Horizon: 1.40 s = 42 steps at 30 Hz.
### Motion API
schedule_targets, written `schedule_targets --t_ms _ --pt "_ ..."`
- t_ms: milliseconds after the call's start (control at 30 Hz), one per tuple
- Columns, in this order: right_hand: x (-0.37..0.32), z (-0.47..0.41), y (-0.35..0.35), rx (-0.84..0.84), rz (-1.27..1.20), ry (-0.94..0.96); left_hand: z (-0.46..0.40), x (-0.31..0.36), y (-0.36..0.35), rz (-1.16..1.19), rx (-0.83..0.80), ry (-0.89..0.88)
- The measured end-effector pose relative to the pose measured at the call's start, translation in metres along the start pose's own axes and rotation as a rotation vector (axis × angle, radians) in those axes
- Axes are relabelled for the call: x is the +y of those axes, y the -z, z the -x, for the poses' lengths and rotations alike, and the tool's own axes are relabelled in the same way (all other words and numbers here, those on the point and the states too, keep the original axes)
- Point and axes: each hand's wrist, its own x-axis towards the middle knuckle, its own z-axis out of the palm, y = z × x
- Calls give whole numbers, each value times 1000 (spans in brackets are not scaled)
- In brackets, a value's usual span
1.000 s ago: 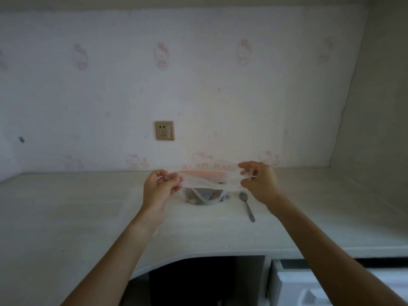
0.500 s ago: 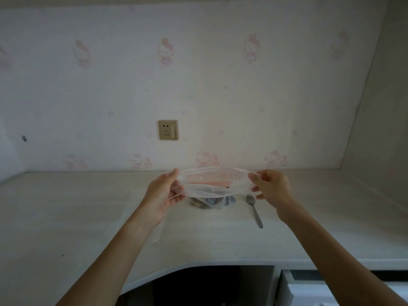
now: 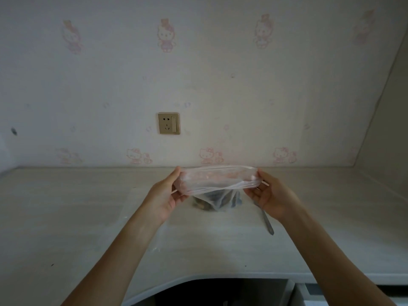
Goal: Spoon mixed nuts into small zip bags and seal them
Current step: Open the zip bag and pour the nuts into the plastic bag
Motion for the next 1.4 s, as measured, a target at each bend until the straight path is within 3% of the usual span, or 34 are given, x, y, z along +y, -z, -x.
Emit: schedule_targets --t_ms 300,800,1100,1400 --pt "6 -5 -5 -87 -125 29 -7 -4 -6 379 -127 201" --pt "23 -28 -2 -30 -172 1 -19 -18 -2 422 -219 193" --pt "20 -12 15 1 182 -12 2 -22 25 274 -171 116" --pt "27 -5 1 -55 -299 53 5 -22 10 569 -258 116"
